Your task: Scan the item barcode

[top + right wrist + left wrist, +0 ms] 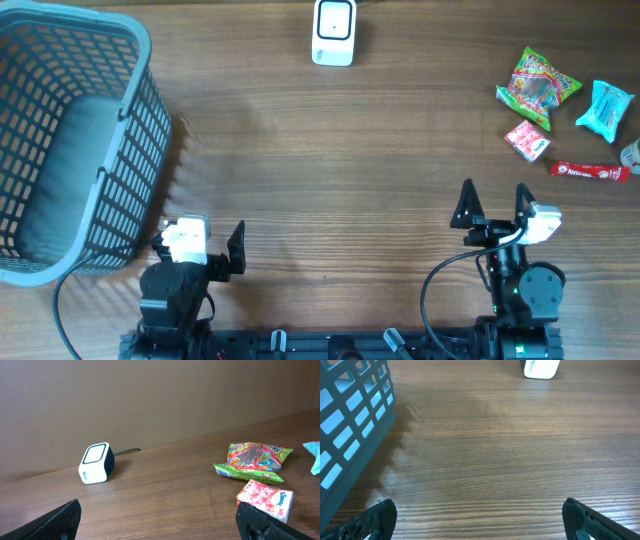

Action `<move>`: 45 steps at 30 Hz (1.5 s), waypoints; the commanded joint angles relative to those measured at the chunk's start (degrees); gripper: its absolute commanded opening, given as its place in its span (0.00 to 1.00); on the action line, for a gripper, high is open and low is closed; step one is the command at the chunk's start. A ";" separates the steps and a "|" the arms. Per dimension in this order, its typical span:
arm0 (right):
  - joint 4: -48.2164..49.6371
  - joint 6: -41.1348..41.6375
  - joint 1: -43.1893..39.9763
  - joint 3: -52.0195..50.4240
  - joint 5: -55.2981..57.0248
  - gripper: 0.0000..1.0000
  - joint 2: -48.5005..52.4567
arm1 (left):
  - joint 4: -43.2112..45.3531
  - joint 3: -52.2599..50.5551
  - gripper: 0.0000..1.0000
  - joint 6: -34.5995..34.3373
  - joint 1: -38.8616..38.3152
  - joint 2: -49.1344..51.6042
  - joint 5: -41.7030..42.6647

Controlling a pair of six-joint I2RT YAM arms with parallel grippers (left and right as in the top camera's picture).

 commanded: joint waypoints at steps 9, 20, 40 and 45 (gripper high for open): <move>0.24 -0.96 0.24 -0.07 -0.92 1.00 -0.83 | 7.69 -0.52 1.00 0.90 0.31 -0.44 0.39; 0.24 -0.96 0.24 -0.07 -0.92 1.00 -0.83 | 29.62 -8.83 1.00 1.36 1.36 -0.61 -0.48; 0.24 -0.96 0.24 -0.07 -0.92 1.00 -0.83 | 29.62 -8.83 1.00 -0.59 3.41 -0.59 -0.39; 0.24 -0.98 0.24 -0.07 -0.92 1.00 -0.83 | 29.62 -8.83 1.00 -0.59 3.41 -0.57 -0.39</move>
